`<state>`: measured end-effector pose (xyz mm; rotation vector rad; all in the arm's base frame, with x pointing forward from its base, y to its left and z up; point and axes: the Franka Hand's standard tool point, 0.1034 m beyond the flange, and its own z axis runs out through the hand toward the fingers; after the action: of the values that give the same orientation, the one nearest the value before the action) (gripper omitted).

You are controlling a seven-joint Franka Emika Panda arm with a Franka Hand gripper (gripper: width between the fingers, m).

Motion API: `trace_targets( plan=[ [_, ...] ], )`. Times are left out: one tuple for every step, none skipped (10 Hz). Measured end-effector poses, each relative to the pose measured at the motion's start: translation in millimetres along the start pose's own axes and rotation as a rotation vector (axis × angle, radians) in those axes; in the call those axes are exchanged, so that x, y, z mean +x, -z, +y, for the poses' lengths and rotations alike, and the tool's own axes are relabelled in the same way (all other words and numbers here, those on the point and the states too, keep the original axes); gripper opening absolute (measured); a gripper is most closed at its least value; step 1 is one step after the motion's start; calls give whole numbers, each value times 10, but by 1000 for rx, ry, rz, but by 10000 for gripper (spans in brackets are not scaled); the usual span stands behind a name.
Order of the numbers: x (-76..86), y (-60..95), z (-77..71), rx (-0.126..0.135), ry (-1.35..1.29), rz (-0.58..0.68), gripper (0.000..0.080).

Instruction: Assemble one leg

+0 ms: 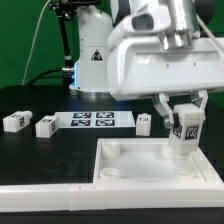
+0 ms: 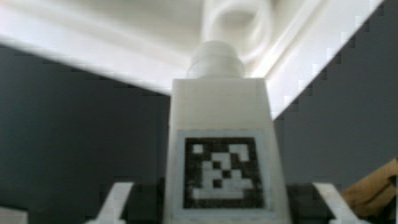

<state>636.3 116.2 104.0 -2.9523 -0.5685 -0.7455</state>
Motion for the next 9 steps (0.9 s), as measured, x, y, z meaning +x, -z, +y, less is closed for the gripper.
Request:
trace_targets(
  plan=[
    [20,-11,-15,1,1,2,293],
    [-14,-35,-33,3,2,1,293],
    [-58,-68,-67,7,5,-5,293],
    [-84,-96,-73,8,5,-8,293],
    [-87,-102,-69,7,7,-7,293],
    [-92,-120,-69,7,6,-4,293],
    [-121,-155,-79,9,6,-8,293],
    [-131,-187,-80,10,6,-9,293],
    [-152,-225,-78,11,7,-11,293]
  ],
)
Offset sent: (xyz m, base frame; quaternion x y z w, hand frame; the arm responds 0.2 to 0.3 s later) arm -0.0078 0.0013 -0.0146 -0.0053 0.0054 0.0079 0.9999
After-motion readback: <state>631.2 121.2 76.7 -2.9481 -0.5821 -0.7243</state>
